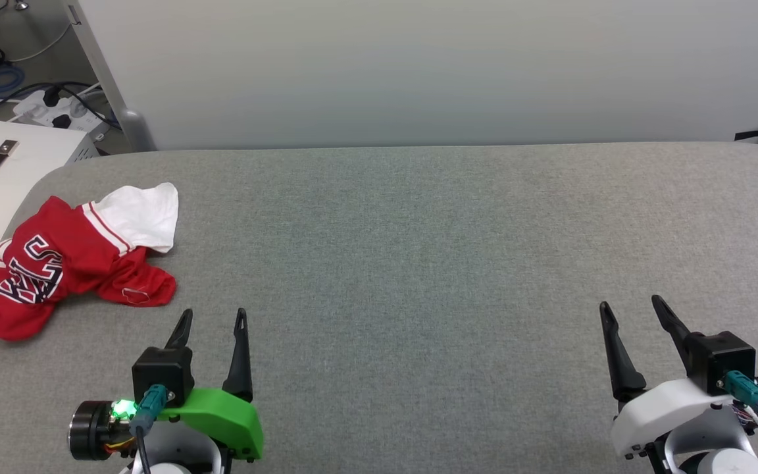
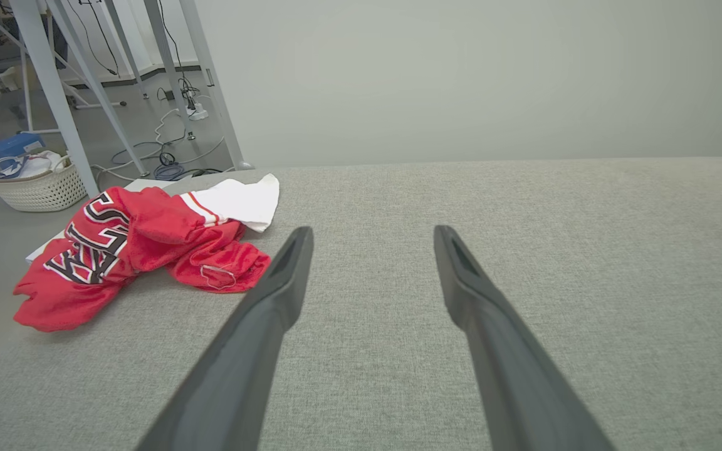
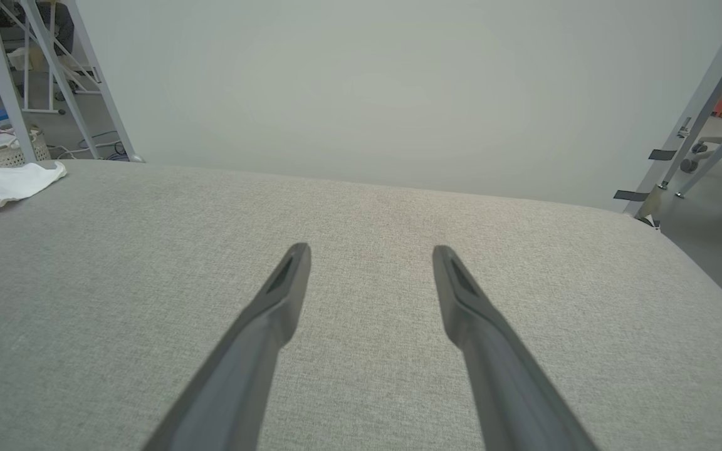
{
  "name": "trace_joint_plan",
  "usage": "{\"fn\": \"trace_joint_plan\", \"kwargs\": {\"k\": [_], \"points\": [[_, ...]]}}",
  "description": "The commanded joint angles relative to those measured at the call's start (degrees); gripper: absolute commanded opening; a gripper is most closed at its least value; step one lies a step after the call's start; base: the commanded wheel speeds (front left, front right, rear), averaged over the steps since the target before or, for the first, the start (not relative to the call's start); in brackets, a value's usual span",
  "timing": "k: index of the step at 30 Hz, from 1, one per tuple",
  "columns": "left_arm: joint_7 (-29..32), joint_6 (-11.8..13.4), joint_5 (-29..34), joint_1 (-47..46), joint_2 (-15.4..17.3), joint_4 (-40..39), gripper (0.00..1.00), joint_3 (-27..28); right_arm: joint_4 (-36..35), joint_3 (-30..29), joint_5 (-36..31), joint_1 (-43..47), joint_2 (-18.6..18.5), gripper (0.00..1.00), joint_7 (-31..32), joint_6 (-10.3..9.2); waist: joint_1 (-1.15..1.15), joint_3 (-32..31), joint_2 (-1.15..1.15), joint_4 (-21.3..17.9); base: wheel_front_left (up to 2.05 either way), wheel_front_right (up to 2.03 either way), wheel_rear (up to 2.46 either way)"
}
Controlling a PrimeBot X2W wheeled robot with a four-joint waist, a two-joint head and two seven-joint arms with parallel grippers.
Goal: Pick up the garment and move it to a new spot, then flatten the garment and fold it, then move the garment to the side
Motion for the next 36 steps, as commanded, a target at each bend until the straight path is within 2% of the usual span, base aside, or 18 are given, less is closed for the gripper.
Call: {"fn": "trace_joint_plan", "kwargs": {"k": [1,20,36], "points": [[-0.52,-0.31,-0.46,-0.19,-0.05,0.25,1.00,-0.05,-0.11,-0.12,0.52,-0.74,0.00,1.00,-0.74,-0.01,0.00,0.04,0.00,0.01,0.00,0.00,0.00],[-2.78,-1.25,-2.17,-0.08,-0.08,-1.41,1.00,0.19,-1.55,-0.09,2.25,-1.26,-0.01,1.00,-2.97,-0.01,0.00,0.39,0.00,0.15,0.00,0.00,0.00],[-4.68,-2.13,-2.96,0.07,-0.11,1.38,1.00,-0.72,0.16,0.05,2.64,-1.55,-0.01,1.00,-4.84,-0.02,0.00,0.62,0.00,0.05,0.00,0.00,0.00]]}}
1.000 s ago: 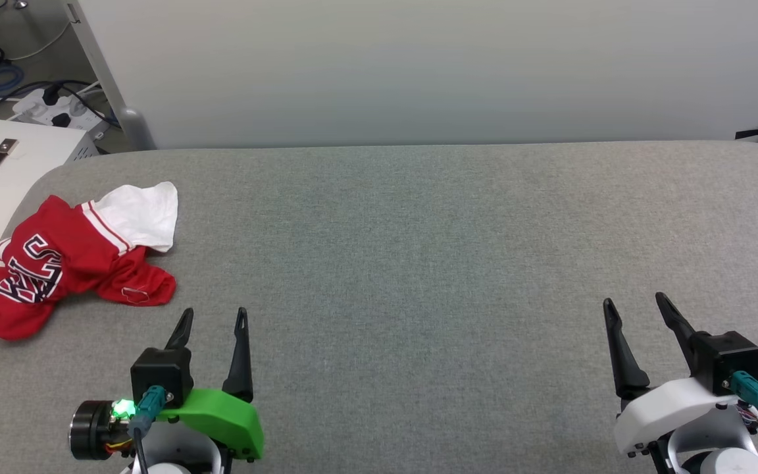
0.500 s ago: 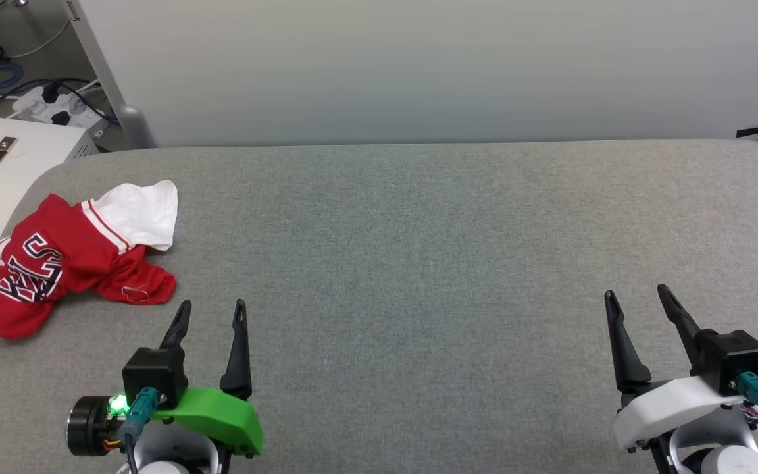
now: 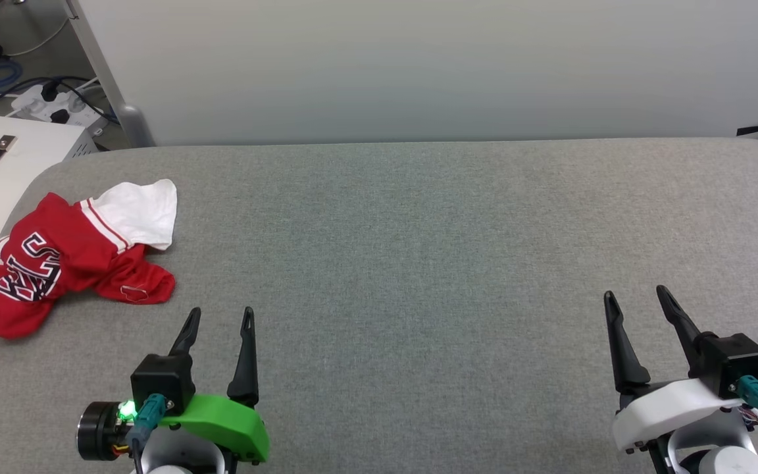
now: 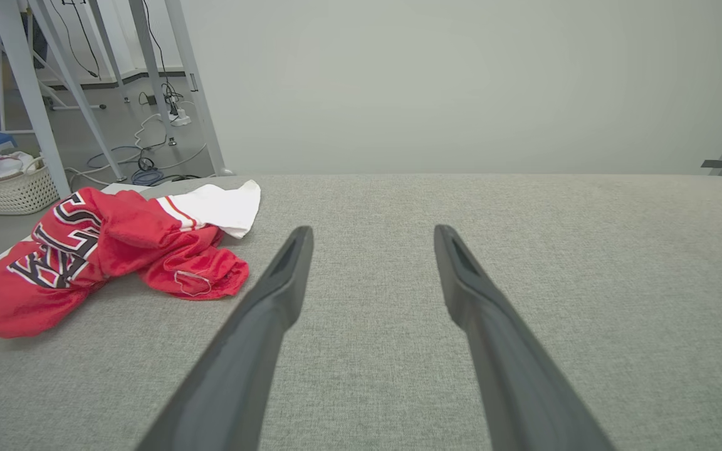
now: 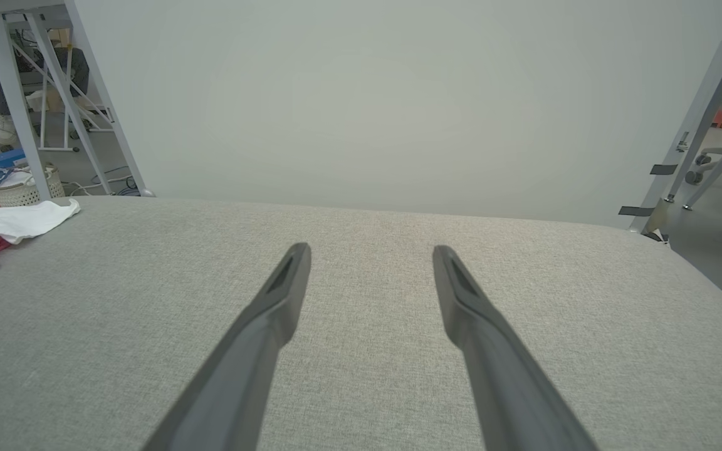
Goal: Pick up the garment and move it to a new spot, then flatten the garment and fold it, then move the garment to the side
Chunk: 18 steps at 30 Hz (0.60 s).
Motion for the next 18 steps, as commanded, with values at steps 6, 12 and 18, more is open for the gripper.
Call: {"fn": "trace_joint_plan", "kwargs": {"k": [6,12,18], "points": [[-1.28,-0.82,-0.83,-0.12,-0.13,0.74,1.00,-0.24,0.30,0.25,0.04,-1.47,-0.02,1.00,-1.18,-0.02,0.00,0.20,0.00,0.07,0.00,0.00,0.00],[-1.99,-1.17,-1.09,-0.01,-0.14,1.52,1.00,-0.54,1.19,0.34,0.16,-1.43,-0.02,1.00,-1.87,-0.02,0.00,0.22,0.00,0.19,0.00,0.00,0.00],[-2.70,-1.52,-1.32,-0.06,-0.15,2.61,1.00,-0.91,2.47,0.23,0.30,-1.74,-0.02,1.00,-2.58,-0.02,0.00,0.33,0.00,0.26,0.00,0.00,0.00]]}}
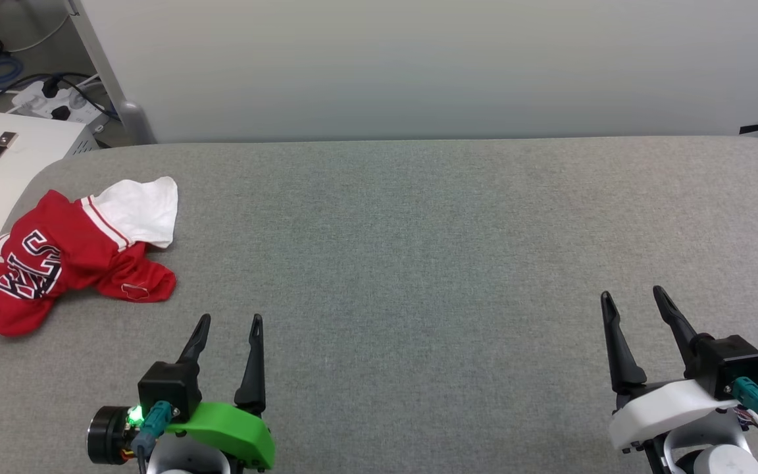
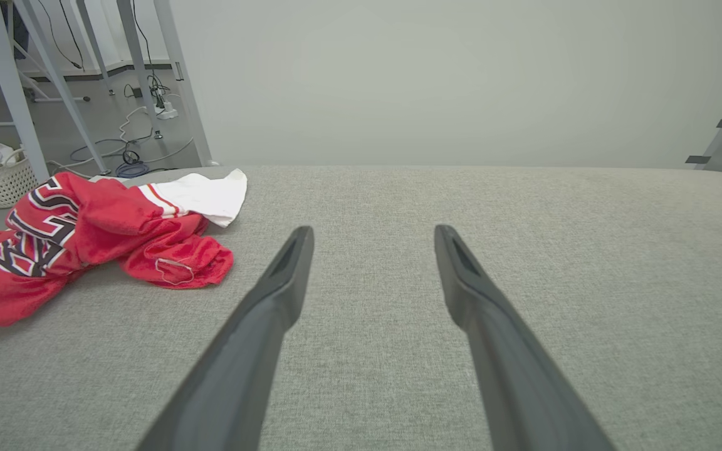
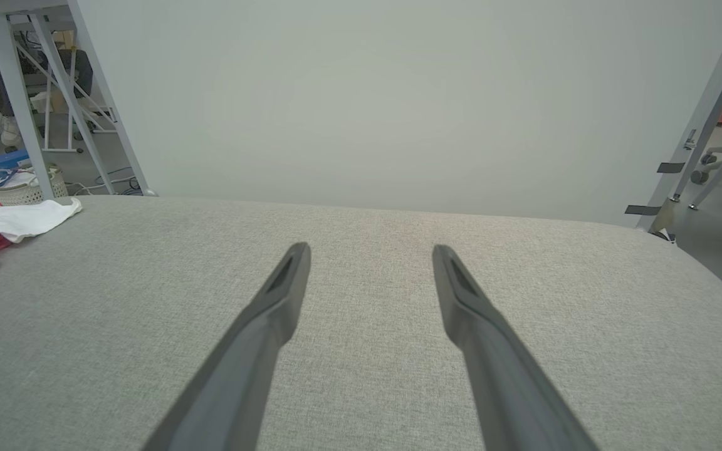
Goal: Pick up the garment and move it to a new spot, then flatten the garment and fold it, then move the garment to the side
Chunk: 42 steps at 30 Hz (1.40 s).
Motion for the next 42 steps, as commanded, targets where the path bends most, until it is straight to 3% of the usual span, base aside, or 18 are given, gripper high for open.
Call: {"fn": "trace_joint_plan", "kwargs": {"k": [1,13,42], "points": [[-0.62,-0.34,-0.40,-0.09,-0.14,0.34,1.00,-0.14,0.38,-0.05,0.36,-1.05,-0.02,1.00,-0.64,-0.02,0.00,0.05,0.00,0.00,0.00,0.00,0.00],[-2.04,-1.03,-1.08,-0.56,-0.16,0.89,1.00,0.01,-0.40,1.92,1.82,-1.14,-0.02,1.00,-2.04,-0.02,0.00,0.58,0.00,1.71,0.00,0.00,0.00],[-5.48,-1.59,-2.67,-0.10,-0.22,2.63,1.00,1.22,1.45,6.61,2.70,-1.61,-0.02,1.00,-5.43,-0.03,0.00,0.60,0.00,22.62,0.00,0.00,0.00]]}}
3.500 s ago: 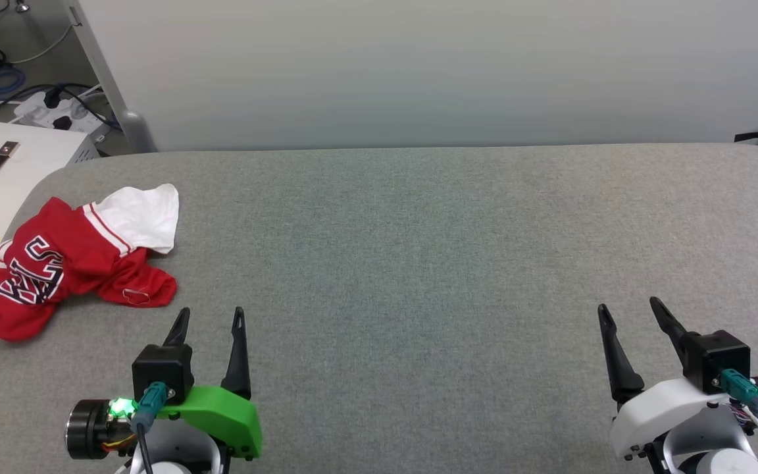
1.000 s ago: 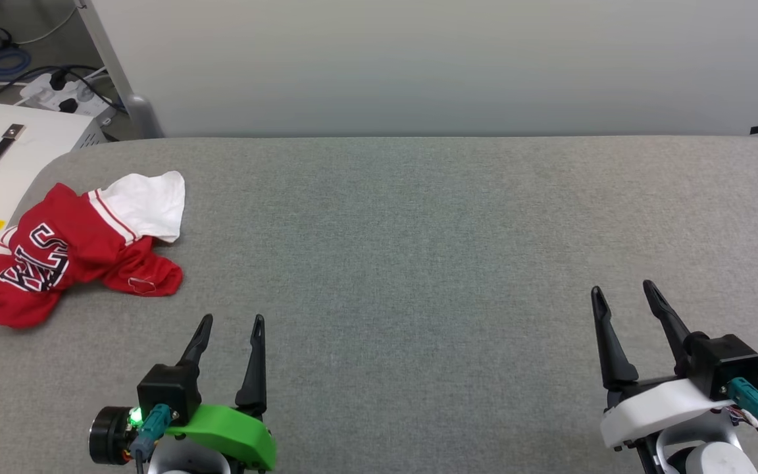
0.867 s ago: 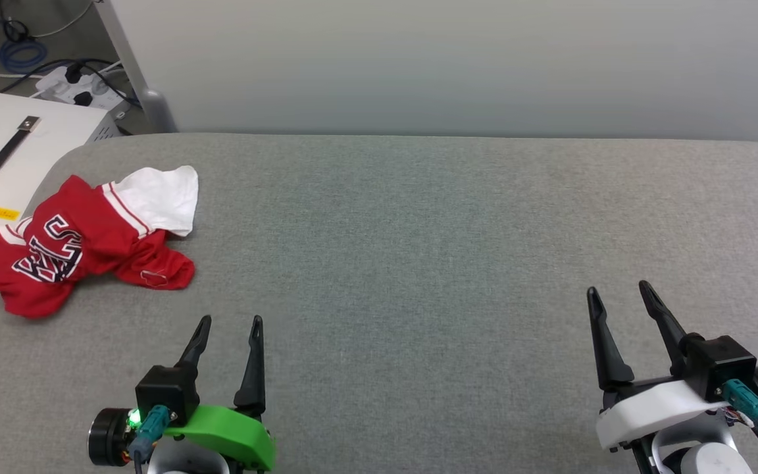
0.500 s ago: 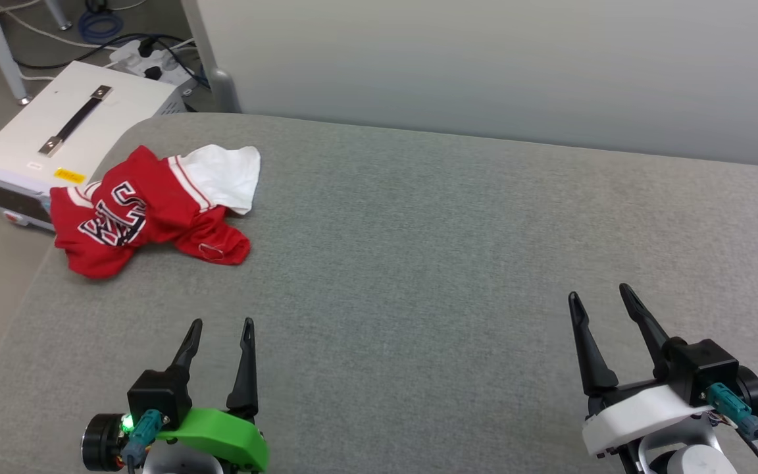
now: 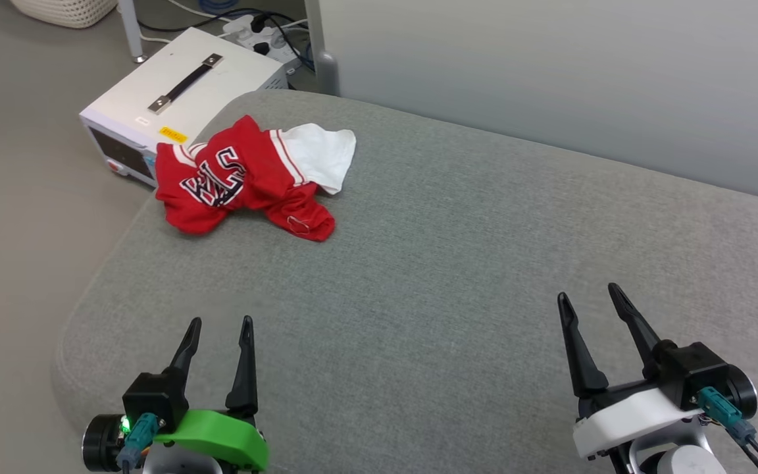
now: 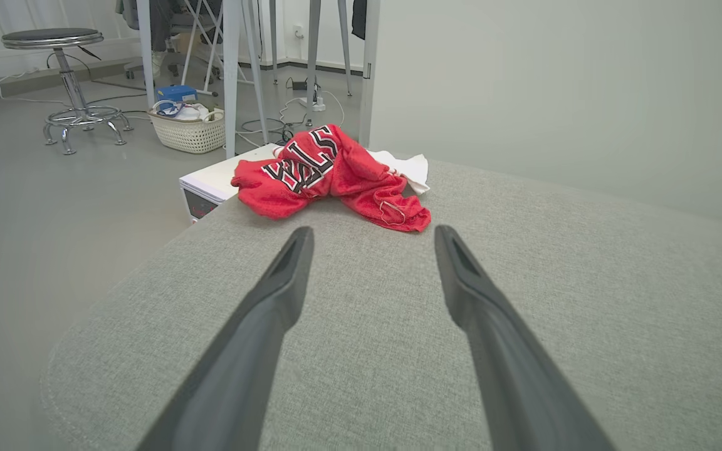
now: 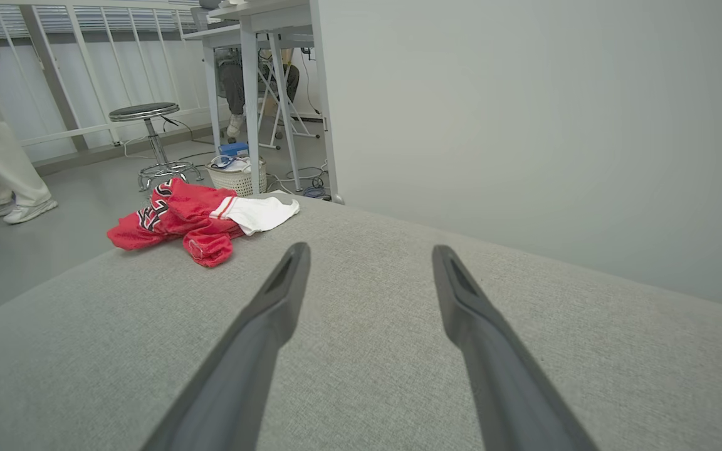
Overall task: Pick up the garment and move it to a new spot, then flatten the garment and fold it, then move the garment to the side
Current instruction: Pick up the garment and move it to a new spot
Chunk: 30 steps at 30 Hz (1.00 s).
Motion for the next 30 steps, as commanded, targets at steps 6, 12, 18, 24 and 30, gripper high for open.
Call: {"fn": "trace_joint_plan", "kwargs": {"k": [6,12,18,24,30], "points": [[-1.33,-0.59,-0.36,0.19,-0.18,-0.29,1.00,-0.47,0.58,1.45,0.72,-1.17,-0.07,1.00,-1.27,-0.02,0.00,0.00,0.00,4.92,0.00,0.00,0.00],[-1.34,-0.36,-0.37,0.42,-0.18,-0.80,1.00,-0.28,0.94,1.62,1.60,-1.27,-0.07,1.00,-1.27,-0.02,0.00,0.06,0.00,5.02,0.00,0.00,0.00],[-1.34,-0.51,-1.06,0.14,-0.18,-0.53,1.00,-0.04,0.89,1.62,1.27,-1.69,-0.07,1.00,-1.27,-0.02,0.00,0.85,0.00,3.94,0.00,0.00,0.00],[-1.34,-1.74,-2.78,-4.27,-0.18,1.03,1.00,0.76,-0.16,1.93,-0.63,-3.50,-0.07,1.00,-1.27,-0.02,0.00,4.54,0.00,2.11,0.00,0.00,0.00],[-1.34,-2.53,-5.77,-15.49,2.80,6.29,1.00,-0.37,-2.77,2.55,-3.23,-5.99,-0.07,1.00,-1.27,-0.02,0.00,10.87,0.00,-0.30,0.00,0.00,0.00]]}}
